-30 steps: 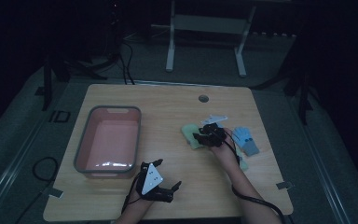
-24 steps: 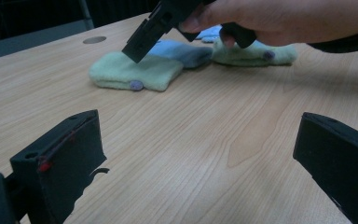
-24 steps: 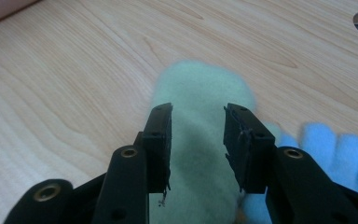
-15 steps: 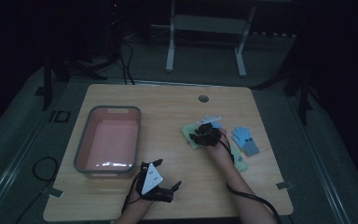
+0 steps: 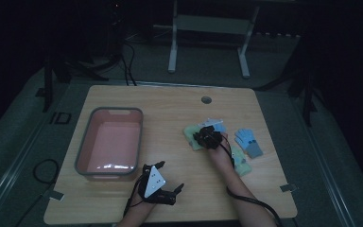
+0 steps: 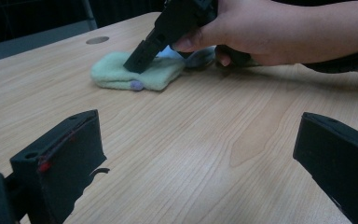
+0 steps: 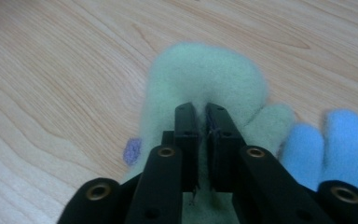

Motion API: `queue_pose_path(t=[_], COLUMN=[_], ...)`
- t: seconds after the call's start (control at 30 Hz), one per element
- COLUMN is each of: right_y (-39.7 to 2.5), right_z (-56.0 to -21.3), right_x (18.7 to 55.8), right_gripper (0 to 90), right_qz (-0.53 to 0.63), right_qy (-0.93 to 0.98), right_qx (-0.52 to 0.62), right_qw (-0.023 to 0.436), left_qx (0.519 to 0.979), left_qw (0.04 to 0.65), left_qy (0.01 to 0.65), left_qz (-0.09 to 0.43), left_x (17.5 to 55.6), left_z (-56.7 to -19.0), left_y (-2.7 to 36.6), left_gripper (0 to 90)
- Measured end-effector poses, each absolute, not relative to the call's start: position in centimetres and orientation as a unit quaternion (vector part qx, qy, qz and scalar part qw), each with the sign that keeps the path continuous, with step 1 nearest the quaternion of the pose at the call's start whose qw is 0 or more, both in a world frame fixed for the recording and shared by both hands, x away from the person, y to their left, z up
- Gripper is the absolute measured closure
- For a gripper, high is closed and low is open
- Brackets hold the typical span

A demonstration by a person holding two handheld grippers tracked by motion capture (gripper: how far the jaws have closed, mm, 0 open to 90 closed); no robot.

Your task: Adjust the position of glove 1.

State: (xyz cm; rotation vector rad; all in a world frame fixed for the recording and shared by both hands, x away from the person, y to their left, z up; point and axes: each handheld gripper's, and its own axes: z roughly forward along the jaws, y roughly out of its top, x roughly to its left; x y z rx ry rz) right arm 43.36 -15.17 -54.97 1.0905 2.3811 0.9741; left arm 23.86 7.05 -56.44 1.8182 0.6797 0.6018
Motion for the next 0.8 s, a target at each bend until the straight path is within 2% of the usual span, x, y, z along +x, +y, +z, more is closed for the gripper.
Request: queue_pose_path(t=[0.37, 0.5, 0.8], right_y=[-14.9, -15.0, -16.8], right_z=[-52.5, -51.1, -48.9], right_x=[41.0, 39.1, 33.9], right_gripper=[86.7, 86.7, 86.8], right_qz=[0.364, 0.364, 0.381], right_qy=[0.804, 0.794, 0.764], right_qx=[0.432, 0.442, 0.476], right_qw=[0.184, 0.205, 0.210], left_qx=[0.760, 0.758, 0.757], left_qw=[0.527, 0.528, 0.530], left_qy=[0.286, 0.287, 0.287], left_qz=[0.252, 0.252, 0.253], left_x=[23.9, 23.9, 23.8], left_z=[-56.4, -56.4, -56.4], left_y=[7.1, 7.1, 7.1], left_gripper=[1.7, 1.7, 1.8])
